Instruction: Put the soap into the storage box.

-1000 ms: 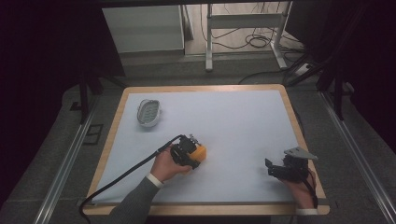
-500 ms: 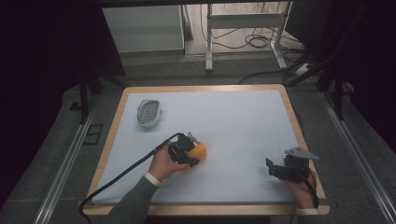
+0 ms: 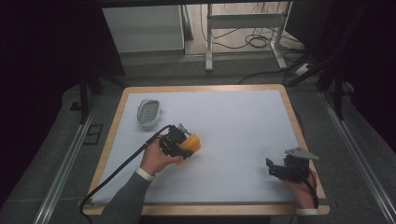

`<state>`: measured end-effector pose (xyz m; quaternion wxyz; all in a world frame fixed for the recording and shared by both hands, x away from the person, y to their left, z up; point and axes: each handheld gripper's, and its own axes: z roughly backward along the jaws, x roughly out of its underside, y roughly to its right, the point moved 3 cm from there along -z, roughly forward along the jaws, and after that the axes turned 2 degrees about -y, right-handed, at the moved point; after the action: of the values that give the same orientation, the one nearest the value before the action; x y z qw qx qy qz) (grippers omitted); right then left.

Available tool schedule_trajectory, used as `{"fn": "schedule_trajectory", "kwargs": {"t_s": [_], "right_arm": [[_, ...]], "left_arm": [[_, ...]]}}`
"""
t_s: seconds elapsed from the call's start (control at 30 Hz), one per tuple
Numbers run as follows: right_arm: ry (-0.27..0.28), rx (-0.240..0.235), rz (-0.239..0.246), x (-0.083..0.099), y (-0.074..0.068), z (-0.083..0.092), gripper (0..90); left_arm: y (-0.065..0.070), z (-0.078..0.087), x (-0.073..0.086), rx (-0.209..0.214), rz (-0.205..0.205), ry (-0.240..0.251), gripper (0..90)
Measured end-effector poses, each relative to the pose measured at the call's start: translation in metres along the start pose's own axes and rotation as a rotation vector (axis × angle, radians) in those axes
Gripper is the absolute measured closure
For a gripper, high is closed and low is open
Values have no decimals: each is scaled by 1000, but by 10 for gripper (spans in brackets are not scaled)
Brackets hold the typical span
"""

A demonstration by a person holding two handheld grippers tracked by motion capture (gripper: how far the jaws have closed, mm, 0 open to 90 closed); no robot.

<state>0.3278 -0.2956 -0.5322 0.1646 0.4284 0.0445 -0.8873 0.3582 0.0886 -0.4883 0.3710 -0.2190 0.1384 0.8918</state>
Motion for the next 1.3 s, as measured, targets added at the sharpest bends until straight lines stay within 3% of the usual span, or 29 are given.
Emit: {"fn": "schedule_trajectory", "kwargs": {"t_s": [0.77, 1.3], "right_arm": [[-3, 6, -1, 1, 2, 0, 82], [-1, 9, -2, 1, 3, 0, 82]], "left_arm": [[-34, 28, -3, -21, 71, 56, 606], [-57, 41, -5, -53, 105, 68, 607]]}}
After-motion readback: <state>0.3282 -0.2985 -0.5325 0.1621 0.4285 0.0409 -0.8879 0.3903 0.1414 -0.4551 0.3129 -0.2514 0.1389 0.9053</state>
